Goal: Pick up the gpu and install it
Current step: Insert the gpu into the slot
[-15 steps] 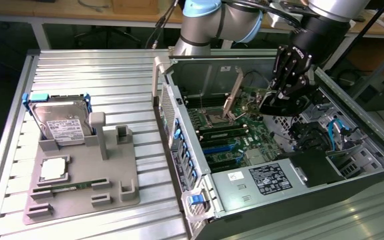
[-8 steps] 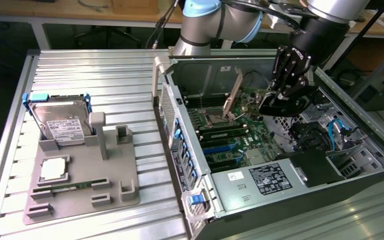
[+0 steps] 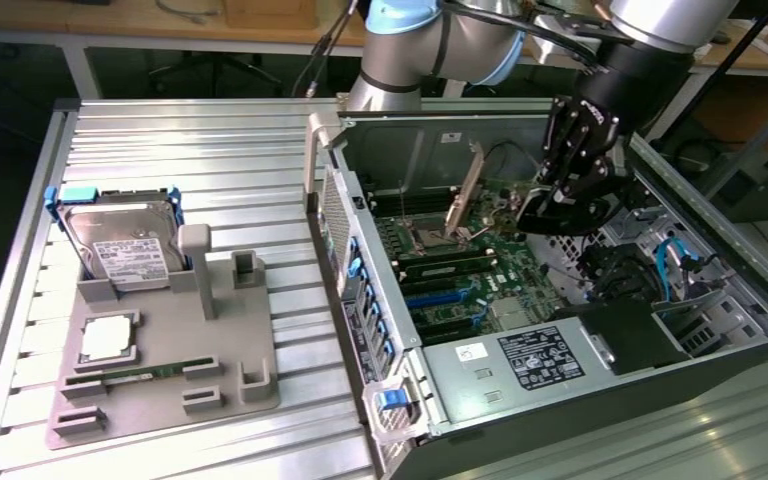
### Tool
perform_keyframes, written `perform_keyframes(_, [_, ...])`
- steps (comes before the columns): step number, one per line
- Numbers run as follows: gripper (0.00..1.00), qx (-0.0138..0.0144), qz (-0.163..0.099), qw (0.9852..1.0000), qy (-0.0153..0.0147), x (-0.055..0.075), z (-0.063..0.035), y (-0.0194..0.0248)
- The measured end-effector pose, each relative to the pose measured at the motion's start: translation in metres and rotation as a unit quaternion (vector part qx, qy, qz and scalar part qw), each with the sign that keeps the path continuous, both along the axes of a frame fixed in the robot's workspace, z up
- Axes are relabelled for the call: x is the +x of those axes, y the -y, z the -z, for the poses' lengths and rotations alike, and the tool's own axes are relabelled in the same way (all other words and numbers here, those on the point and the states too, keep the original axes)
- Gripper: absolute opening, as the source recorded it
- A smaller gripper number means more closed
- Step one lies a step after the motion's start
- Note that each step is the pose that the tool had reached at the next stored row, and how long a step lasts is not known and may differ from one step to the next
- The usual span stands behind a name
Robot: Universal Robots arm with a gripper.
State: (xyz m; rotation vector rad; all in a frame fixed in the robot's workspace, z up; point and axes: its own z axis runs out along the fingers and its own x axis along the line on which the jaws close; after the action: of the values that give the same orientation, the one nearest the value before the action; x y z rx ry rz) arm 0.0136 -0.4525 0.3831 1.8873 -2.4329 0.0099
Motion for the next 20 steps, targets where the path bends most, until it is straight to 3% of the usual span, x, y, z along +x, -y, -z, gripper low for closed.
perform_keyframes(4, [0.27,0.0,-0.023,0.9997,0.0005,0.0,0.0028,-0.0004])
perform_keyframes(7, [0.27,0.0003,-0.051,0.9987,0.0018,0.0,0.0071,-0.0024])
perform_keyframes(12, [0.27,0.0045,-0.062,0.9981,0.003,0.0,0.0085,-0.0049])
perform_keyframes(15, [0.27,0.0056,-0.062,0.9981,0.0033,0.0,0.0088,-0.005])
perform_keyframes(16, [0.27,0.0112,-0.061,0.998,0.0036,0.0,0.0098,-0.0051])
perform_keyframes(20, [0.27,0.0256,-0.061,0.9978,0.0045,0.0,0.0109,-0.0051])
